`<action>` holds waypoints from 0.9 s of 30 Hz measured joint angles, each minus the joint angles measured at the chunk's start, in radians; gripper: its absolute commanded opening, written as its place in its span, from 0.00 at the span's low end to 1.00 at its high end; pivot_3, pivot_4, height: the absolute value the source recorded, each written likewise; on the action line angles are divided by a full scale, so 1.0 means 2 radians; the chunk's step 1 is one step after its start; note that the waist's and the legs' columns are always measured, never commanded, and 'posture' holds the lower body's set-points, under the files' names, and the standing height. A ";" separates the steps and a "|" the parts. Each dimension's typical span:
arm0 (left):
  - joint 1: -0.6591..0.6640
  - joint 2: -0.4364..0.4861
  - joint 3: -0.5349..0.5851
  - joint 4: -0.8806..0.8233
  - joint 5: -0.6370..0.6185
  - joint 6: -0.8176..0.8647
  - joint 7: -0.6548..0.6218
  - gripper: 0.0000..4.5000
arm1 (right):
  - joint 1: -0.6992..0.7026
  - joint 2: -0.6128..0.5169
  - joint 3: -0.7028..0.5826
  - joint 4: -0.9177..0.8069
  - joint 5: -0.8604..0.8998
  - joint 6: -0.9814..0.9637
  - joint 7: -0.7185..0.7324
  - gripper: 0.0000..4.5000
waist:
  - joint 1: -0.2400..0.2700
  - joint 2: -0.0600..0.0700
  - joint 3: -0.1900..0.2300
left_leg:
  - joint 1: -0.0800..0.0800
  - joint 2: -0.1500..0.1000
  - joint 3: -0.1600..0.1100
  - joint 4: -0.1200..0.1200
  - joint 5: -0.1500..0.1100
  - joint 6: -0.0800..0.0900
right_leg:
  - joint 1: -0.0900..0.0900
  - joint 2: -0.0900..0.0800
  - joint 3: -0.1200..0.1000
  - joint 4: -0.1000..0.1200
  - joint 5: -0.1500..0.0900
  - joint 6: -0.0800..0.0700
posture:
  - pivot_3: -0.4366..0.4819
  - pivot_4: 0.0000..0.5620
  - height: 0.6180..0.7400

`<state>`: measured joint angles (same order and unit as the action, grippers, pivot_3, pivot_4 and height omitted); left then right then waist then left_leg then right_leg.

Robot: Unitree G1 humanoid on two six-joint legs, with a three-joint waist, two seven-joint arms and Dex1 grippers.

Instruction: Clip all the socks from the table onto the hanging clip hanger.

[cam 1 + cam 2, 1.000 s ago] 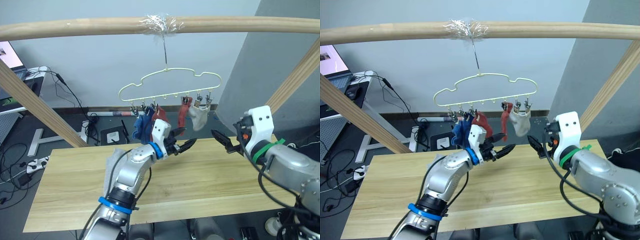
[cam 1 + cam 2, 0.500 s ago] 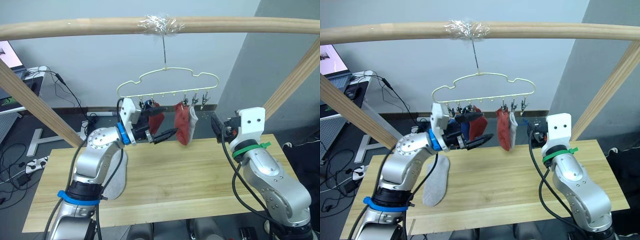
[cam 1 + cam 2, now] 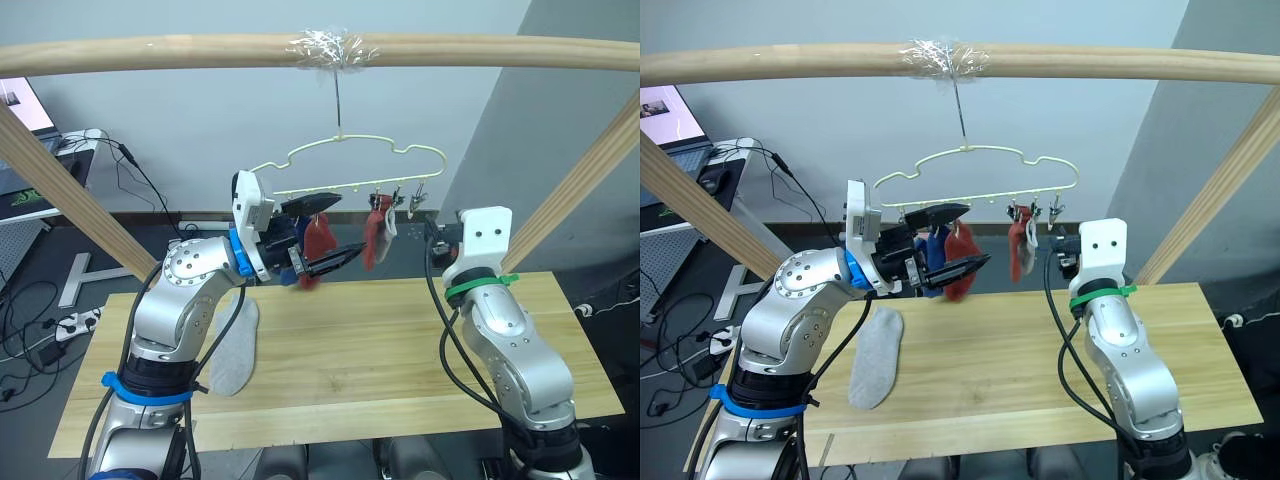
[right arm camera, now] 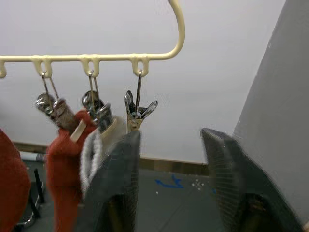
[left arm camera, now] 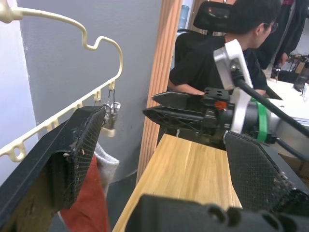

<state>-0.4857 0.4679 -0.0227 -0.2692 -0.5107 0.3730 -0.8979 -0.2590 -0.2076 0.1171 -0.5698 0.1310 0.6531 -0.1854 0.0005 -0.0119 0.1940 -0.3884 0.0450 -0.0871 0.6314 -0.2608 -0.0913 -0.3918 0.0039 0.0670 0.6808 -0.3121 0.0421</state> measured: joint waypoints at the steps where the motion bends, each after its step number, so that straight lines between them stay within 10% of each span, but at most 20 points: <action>1: 0.000 0.000 0.000 0.000 0.000 0.001 0.001 1.00 | -0.001 0.003 0.000 0.004 -0.002 -0.001 0.003 0.26 | 0.000 0.000 0.000 | 0.000 0.000 0.000 0.000 0.000 0.000 | 0.000 0.000 0.000 0.000 0.000 0.000 | 0.62 0.26 1.00; 27: 0.001 0.005 0.006 -0.024 -0.031 0.019 0.010 1.00 | -0.068 0.074 -0.038 0.130 -0.031 -0.029 0.037 0.26 | 0.002 0.000 0.000 | 0.000 0.000 0.000 0.001 0.000 0.000 | 0.000 0.000 0.000 0.001 0.000 0.000 | 0.65 0.28 1.00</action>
<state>-0.4833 0.4773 -0.0114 -0.3165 -0.5725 0.4120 -0.8781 -0.3943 -0.0587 0.0406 -0.3108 0.0694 0.5943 -0.1123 0.0051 -0.0119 0.1940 -0.3877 0.0451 -0.0869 0.6325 -0.2609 -0.0912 -0.3918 0.0038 0.0671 0.6829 -0.3119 0.0418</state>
